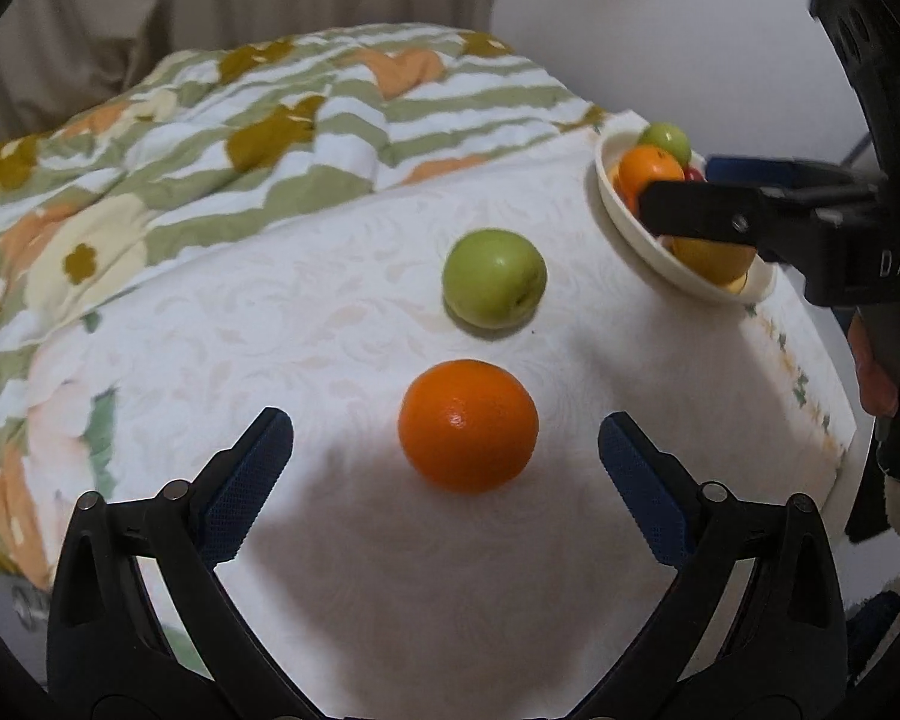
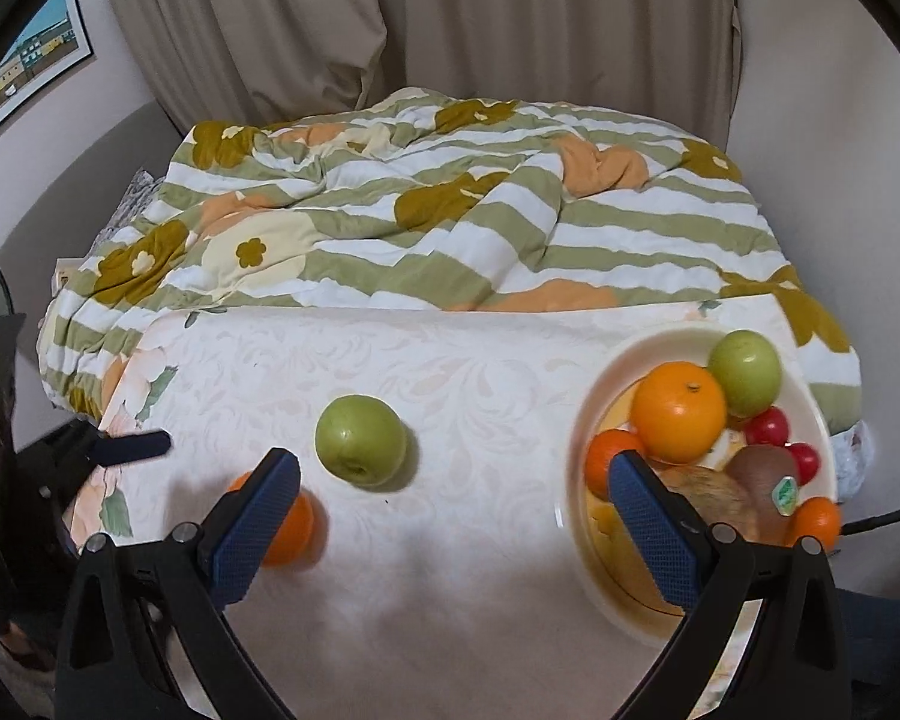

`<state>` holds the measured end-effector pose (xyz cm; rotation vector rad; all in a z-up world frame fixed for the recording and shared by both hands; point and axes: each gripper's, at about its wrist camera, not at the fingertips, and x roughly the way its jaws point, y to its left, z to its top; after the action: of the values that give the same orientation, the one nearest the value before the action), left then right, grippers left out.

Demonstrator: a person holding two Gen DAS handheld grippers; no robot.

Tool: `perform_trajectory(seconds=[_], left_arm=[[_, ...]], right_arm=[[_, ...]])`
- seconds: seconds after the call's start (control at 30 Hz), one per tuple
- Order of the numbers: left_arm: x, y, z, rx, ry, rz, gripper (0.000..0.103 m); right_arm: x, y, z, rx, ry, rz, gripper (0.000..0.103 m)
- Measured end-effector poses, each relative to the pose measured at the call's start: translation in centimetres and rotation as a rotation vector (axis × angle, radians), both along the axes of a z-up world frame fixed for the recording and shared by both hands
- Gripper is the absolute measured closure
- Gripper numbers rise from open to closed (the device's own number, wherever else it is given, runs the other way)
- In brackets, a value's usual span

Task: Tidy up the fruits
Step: 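Grasp the large orange with the left gripper while the right gripper grasps the small green apple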

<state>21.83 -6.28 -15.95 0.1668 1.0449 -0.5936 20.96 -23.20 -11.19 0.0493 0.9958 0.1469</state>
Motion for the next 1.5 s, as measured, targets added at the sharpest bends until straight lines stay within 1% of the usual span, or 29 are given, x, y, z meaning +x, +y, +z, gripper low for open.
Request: perform_trajectory(seconds=[0.03,0.13,0.23,0.3,0.33,0.43,0.47,0.5,0.57,0.63,0.7,0.9,0.93,0.97,1.0,1.27,1.33,1.43,1.5], left_arm=[[0.2,-0.3,-0.5,0.001,0.007,-0.015,0.001],[0.6,-1.0,-1.6,0.005,0.02,-0.048,0.007],[0.8,-1.2,-2.4,0.004,0.025,-0.062,0.011],[1.1,-1.3,-3.0,0.001,0.039,-0.067,0.017],[1.3,-1.3,-3.2,0.002,0.046,-0.069,0.024],[1.5,-1.2,-3.8,-0.021,0.071,-0.085,0.027],[1.6,-1.3,-3.8,-0.032,0.076,-0.092,0.033],[1.6,-1.3,-3.8,-0.051,0.088,-0.106,0.036],[1.6,-1.5,-3.8,-0.037,0.086,-0.108,0.036],[1.5,-1.4,-3.7,-0.022,0.08,-0.109,0.036],[1.4,-1.1,-3.6,-0.009,0.076,-0.105,0.036],[1.5,0.8,-3.5,0.014,0.078,-0.066,0.037],[1.6,1.1,-3.4,0.018,0.078,-0.055,0.037],[1.6,1.3,-3.4,0.021,0.077,-0.049,0.037],[1.7,1.5,-3.4,0.024,0.077,-0.042,0.037],[2.0,2.7,-3.5,0.031,0.077,-0.005,0.037],[2.1,2.9,-3.5,0.02,0.087,0.011,0.037],[2.0,3.2,-3.4,0.025,0.082,0.021,0.037],[2.1,3.4,-3.3,0.027,0.08,0.027,0.037]], right_arm=[[0.3,0.2,-0.4,-0.001,0.002,-0.004,0.001],[0.9,0.8,-1.2,0.001,0.011,-0.007,0.001],[1.5,1.3,-1.9,0.003,0.019,-0.002,0.001],[1.8,1.7,-2.4,0.004,0.026,0.004,0.001],[1.9,1.8,-2.5,0.004,0.028,0.008,0.001],[2.2,2.3,-3.1,0.005,0.042,0.018,0.003],[2.3,2.4,-3.3,0.005,0.048,0.021,0.004],[2.4,2.5,-3.5,0.001,0.055,0.023,0.004],[2.5,2.7,-3.7,-0.003,0.062,0.029,0.005],[2.7,2.9,-4.0,-0.002,0.072,0.04,0.008],[2.9,3.1,-4.4,0.001,0.088,0.056,0.015],[3.5,4.0,-5.2,0.008,0.109,0.085,0.018],[3.6,4.2,-5.4,0.013,0.113,0.089,0.021],[3.7,4.3,-5.6,0.017,0.119,0.093,0.026],[3.7,4.4,-5.8,0.018,0.125,0.096,0.028],[4.4,4.8,-6.9,0.041,0.148,0.1,0.036],[4.6,4.9,-7.2,0.049,0.16,0.097,0.04],[4.8,5.1,-7.5,0.046,0.174,0.106,0.053],[4.7,5.4,-7.4,0.028,0.17,0.109,0.054]])
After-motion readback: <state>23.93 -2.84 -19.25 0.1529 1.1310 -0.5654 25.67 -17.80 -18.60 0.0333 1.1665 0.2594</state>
